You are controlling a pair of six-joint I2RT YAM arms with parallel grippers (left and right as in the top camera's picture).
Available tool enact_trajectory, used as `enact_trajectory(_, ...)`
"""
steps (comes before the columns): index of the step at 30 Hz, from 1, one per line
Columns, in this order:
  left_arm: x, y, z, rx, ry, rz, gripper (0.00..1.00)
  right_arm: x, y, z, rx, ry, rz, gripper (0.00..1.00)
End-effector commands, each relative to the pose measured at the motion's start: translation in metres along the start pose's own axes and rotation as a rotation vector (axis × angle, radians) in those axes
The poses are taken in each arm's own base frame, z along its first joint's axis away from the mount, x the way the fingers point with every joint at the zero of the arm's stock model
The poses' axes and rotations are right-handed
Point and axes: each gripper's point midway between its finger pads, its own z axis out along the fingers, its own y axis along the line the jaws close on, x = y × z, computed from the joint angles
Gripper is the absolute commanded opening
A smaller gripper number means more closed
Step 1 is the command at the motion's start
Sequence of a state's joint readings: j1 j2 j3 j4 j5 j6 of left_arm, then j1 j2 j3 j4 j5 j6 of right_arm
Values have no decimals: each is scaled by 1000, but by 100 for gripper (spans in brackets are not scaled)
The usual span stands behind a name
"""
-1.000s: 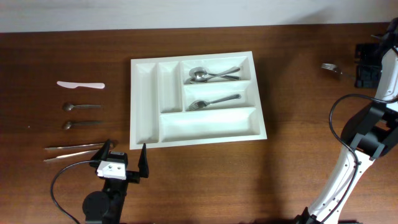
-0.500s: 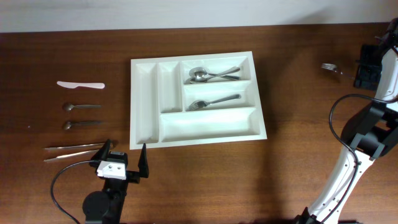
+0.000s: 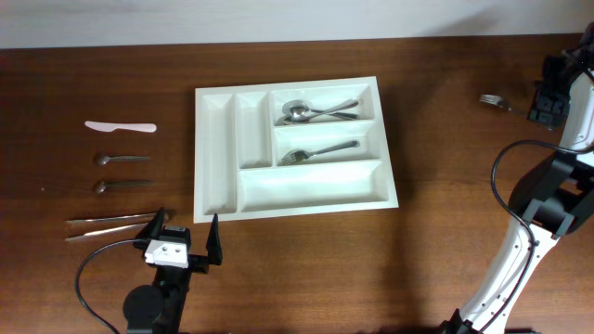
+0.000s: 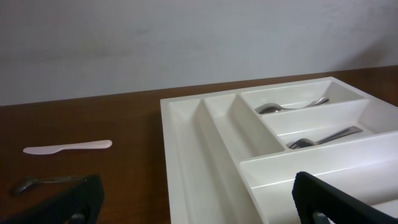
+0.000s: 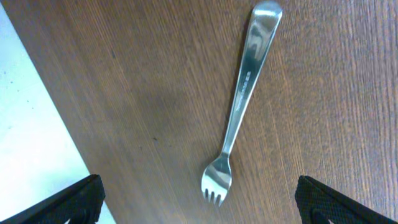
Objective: Pack container
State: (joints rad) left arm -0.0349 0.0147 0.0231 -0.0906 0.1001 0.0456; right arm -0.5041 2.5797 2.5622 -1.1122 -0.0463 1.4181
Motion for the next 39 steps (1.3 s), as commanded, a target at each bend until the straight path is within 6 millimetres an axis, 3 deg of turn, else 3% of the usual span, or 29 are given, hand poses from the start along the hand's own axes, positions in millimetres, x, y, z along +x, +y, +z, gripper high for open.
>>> enact_trajectory(1, 1, 2, 0, -8, -1, 8, 99, 3, 0, 3, 3, 20, 38, 99)
enact_trajectory(18, 1, 2, 0, -9, -1, 8, 99, -7, -63, 31, 241, 15, 8, 98)
enact_trajectory(26, 1, 2, 0, -9, -1, 8, 99, -11, -59, 36, 221, 13, -70, 98)
enact_trajectory(39, 1, 2, 0, -8, -1, 8, 99, -12, -55, 38, 202, 6, -14, 98)
